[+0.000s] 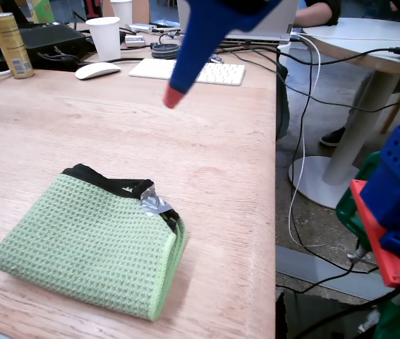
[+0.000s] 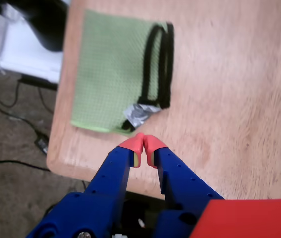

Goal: Clean the table

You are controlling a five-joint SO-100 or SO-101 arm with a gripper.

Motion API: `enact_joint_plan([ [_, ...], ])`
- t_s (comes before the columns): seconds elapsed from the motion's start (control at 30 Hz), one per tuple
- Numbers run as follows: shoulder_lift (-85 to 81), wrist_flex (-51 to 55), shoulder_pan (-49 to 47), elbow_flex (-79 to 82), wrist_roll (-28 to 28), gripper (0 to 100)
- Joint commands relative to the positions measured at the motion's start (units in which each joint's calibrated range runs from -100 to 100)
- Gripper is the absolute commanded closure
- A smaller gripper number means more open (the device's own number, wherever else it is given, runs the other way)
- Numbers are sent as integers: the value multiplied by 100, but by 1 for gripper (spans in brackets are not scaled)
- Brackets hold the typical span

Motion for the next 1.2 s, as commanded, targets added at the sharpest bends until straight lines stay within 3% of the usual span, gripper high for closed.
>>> enact_joint_plan([
  [0.0, 289, 9, -194, -1210, -10, 100],
  [0.2, 1267, -106, -228, -2258, 5, 100],
  [0.33, 1687, -106, -989, -2985, -5, 100],
  [0.67, 2905, -155, -956, -3202, 0, 100],
  [0.8, 3548, -1362, -769, -3192, -5, 99],
  [0.87, 3805, -1444, -753, -3192, 0, 91],
  [1.0, 4020, -1371, -431, -3089, -5, 63],
  [1.17, 3985, -952, 1278, -3089, 54, 58],
])
